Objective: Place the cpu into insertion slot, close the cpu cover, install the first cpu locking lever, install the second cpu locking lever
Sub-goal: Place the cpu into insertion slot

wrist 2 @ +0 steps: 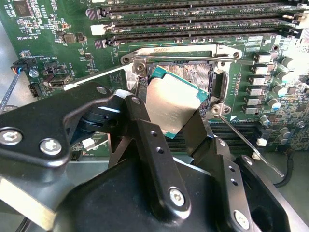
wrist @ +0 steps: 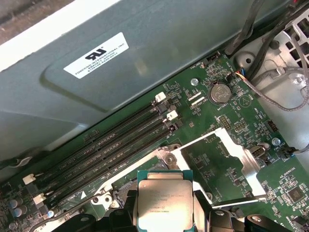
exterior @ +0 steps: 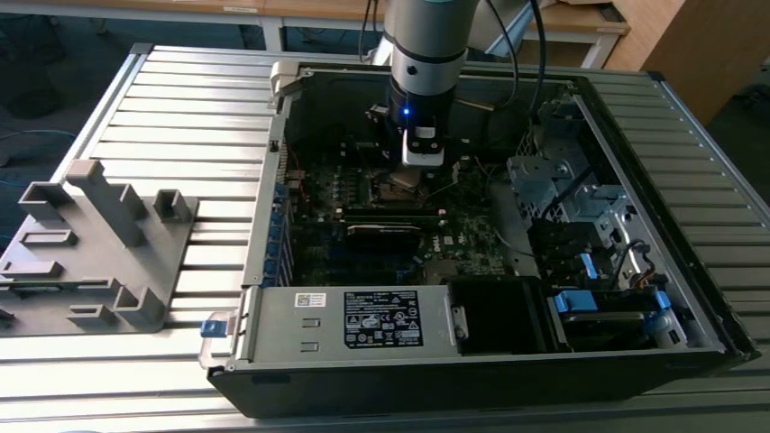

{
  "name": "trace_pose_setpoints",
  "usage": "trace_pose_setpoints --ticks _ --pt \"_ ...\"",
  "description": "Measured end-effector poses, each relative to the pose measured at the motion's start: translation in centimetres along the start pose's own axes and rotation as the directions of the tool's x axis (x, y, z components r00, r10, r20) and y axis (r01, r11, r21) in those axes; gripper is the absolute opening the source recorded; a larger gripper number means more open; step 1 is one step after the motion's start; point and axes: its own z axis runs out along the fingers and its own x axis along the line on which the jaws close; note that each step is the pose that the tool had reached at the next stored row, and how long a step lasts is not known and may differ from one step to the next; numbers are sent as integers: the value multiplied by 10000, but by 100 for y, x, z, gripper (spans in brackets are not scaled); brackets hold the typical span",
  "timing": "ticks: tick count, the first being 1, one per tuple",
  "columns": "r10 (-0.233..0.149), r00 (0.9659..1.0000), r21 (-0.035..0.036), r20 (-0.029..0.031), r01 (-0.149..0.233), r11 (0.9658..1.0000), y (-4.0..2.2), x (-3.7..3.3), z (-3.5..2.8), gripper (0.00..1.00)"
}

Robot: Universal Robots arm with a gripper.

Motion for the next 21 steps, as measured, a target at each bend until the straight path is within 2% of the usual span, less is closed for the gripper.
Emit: trace_pose_setpoints --ticks 3,6,9,12,15,20,21 --pt "158 9999 -4 14 -158 9999 0 0 1 54" --pt "505 9987 -10 43 -504 9987 0 0 2 54" --pt "970 9953 -24 82 -970 9953 0 0 4 54" --pt "1260 9920 -34 106 -1260 9920 -1 0 5 54" --pt "1580 9873 -43 133 -1580 9874 0 0 5 54" --pt "2166 9761 -64 181 -2166 9762 -1 0 7 54" --pt "2202 9753 -65 183 -2201 9754 -1 0 7 54"
